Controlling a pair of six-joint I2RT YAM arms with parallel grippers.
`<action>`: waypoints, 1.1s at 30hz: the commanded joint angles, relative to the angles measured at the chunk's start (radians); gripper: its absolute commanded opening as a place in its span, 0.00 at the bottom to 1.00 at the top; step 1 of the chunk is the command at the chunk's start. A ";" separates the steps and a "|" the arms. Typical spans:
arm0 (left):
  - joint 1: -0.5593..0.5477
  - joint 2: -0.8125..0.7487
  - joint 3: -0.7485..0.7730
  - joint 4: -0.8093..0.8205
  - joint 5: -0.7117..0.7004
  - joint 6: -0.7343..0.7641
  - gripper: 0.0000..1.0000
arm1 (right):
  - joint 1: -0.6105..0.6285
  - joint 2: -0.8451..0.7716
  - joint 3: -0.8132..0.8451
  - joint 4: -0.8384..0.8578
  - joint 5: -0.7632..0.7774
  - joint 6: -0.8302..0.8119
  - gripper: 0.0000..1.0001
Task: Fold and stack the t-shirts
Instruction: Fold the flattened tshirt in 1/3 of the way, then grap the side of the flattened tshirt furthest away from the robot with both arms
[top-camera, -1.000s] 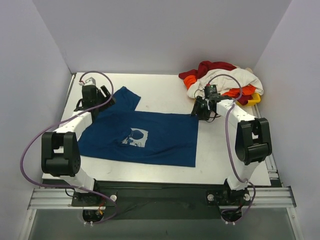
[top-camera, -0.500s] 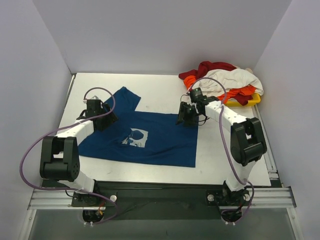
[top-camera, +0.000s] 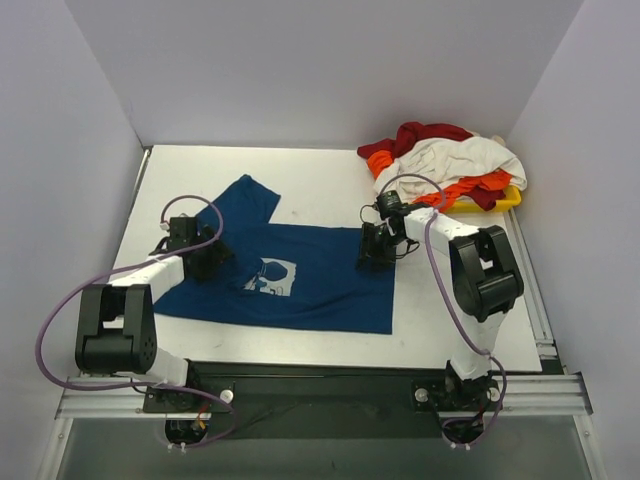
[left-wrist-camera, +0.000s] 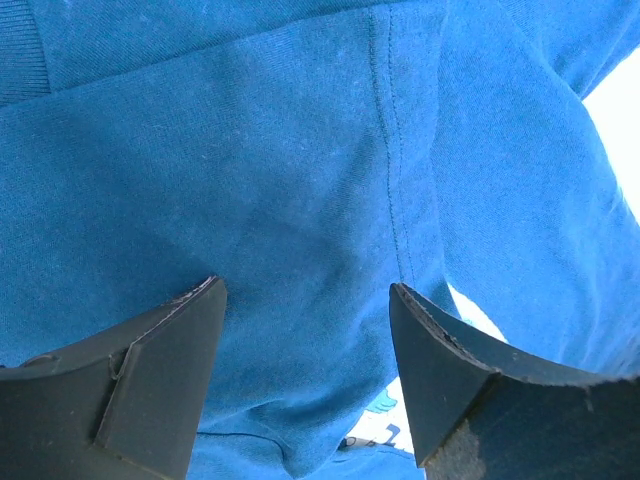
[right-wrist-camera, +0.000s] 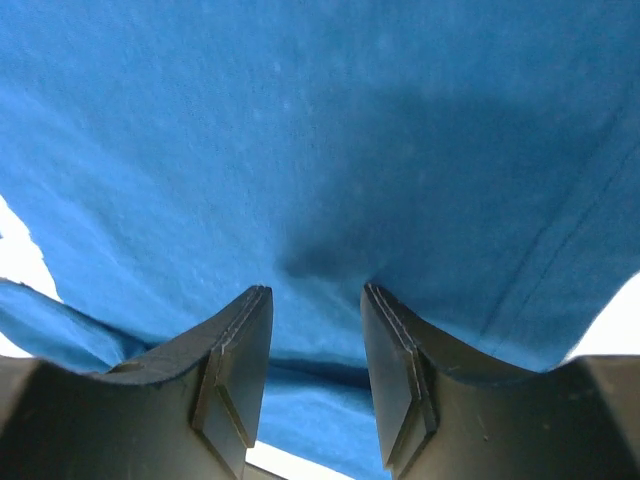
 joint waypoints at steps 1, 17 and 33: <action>0.009 -0.031 -0.041 -0.086 -0.003 -0.025 0.77 | 0.002 0.016 -0.039 -0.044 0.039 -0.012 0.42; 0.015 -0.233 -0.166 -0.216 -0.042 -0.092 0.78 | 0.025 -0.075 -0.209 -0.056 0.054 0.031 0.41; 0.012 -0.265 -0.129 -0.267 -0.063 -0.052 0.78 | 0.051 -0.156 -0.272 -0.105 0.074 0.050 0.41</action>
